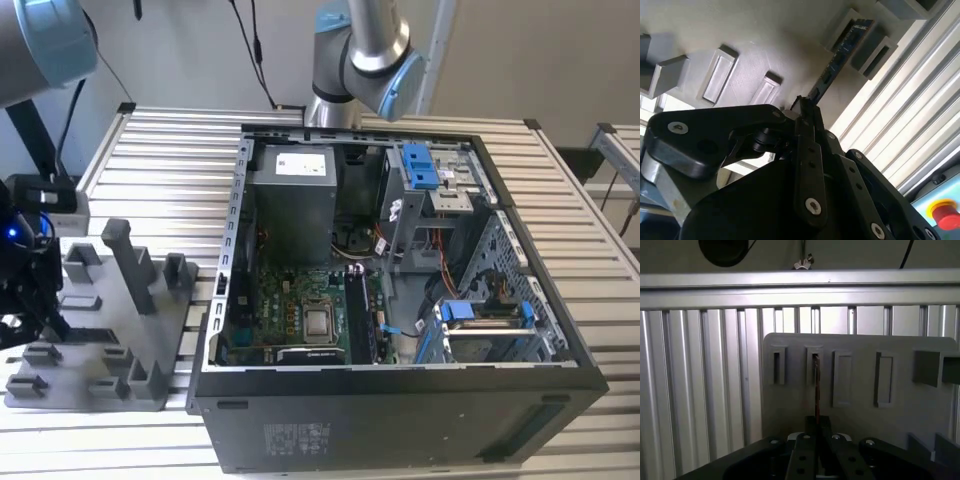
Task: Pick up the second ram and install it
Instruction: 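Pick up the second ram and move it above second insertion slot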
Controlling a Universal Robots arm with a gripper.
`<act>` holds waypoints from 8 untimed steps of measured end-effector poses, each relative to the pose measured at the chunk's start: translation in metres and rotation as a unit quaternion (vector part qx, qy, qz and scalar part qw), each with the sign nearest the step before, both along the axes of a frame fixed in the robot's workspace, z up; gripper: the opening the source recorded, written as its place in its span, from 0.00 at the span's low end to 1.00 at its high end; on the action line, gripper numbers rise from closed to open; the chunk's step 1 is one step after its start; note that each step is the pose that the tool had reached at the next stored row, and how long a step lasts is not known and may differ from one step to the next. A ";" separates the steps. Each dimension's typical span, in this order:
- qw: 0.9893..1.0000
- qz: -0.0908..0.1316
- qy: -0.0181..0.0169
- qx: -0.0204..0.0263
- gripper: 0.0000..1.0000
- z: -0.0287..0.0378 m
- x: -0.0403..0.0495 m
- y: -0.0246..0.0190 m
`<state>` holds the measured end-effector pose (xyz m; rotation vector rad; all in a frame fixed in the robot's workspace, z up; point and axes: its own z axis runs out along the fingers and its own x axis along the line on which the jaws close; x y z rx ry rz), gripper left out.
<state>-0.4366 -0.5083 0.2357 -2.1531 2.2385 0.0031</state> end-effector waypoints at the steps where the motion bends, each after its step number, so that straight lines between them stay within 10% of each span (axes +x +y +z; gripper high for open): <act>1: 1.000 0.000 0.000 0.000 0.14 0.0010 0.0000 0.0000; 8: 1.000 0.000 0.000 0.000 0.14 0.0083 0.0000 0.0000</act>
